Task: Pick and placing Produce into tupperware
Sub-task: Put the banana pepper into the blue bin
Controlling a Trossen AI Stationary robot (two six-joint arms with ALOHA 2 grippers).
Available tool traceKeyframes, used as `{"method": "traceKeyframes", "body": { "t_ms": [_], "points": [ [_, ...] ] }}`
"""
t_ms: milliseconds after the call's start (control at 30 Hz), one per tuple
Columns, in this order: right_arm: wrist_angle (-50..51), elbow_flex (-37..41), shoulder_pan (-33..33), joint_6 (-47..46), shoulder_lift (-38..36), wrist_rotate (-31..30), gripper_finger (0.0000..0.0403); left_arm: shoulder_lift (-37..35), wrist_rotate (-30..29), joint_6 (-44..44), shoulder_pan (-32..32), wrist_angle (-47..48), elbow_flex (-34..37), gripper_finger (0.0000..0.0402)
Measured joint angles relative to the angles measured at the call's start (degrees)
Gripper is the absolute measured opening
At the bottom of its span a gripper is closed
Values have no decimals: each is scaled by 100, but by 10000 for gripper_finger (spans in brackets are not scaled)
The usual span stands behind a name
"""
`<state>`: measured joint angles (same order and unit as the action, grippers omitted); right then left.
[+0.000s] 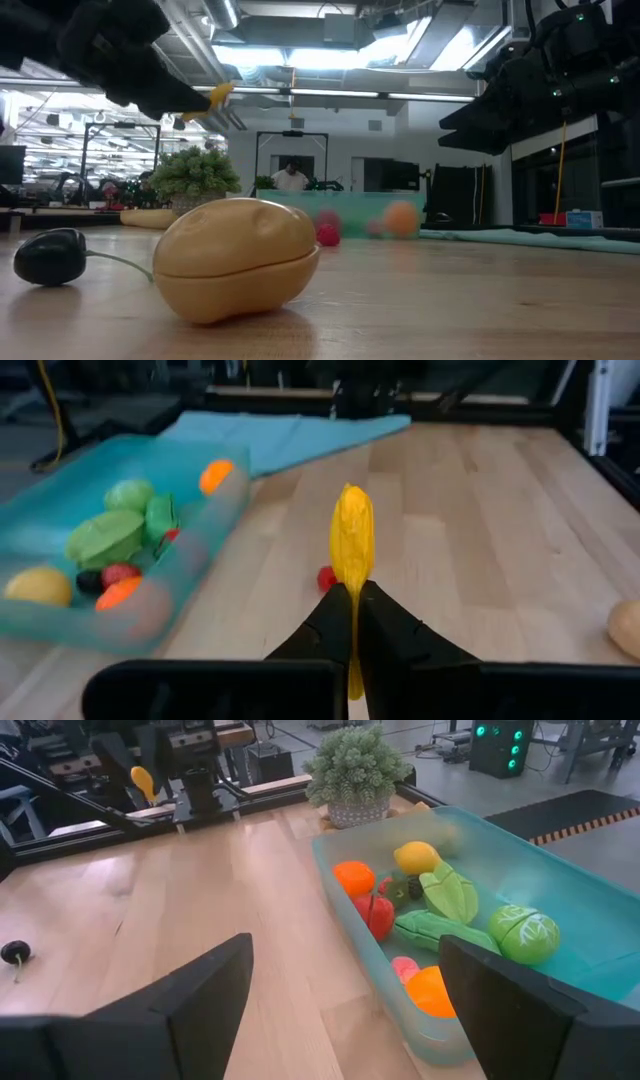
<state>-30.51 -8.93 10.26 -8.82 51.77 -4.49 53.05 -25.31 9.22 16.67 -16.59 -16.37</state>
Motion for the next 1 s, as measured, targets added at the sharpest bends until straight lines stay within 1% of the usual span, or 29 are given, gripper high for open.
{"method": "traceKeyframes", "body": {
  "t_ms": [200, 267, 333, 700, 833, 1000],
  "points": [
    [-3, 0, 0, -9, 0, 1, 320, 7, 560, -215, -361, -1545, 680, 8],
    [-3, 0, 0, -9, 0, 0, 320, 7, 768, -359, -450, -1942, 818, 4],
    [-5, 0, 0, -7, 0, 0, 320, 7, 851, -382, -545, -2159, 909, 3],
    [-6, 0, 0, -11, 0, 0, 320, 20, 805, -379, -1020, -2349, 954, 7],
    [-6, 0, 0, -12, 0, 0, 320, 20, 542, -375, -1192, -2345, 954, 13],
    [-3, 0, 0, -13, 0, 0, 320, 20, 248, -377, -1415, -2343, 954, 4]
  ]
}}
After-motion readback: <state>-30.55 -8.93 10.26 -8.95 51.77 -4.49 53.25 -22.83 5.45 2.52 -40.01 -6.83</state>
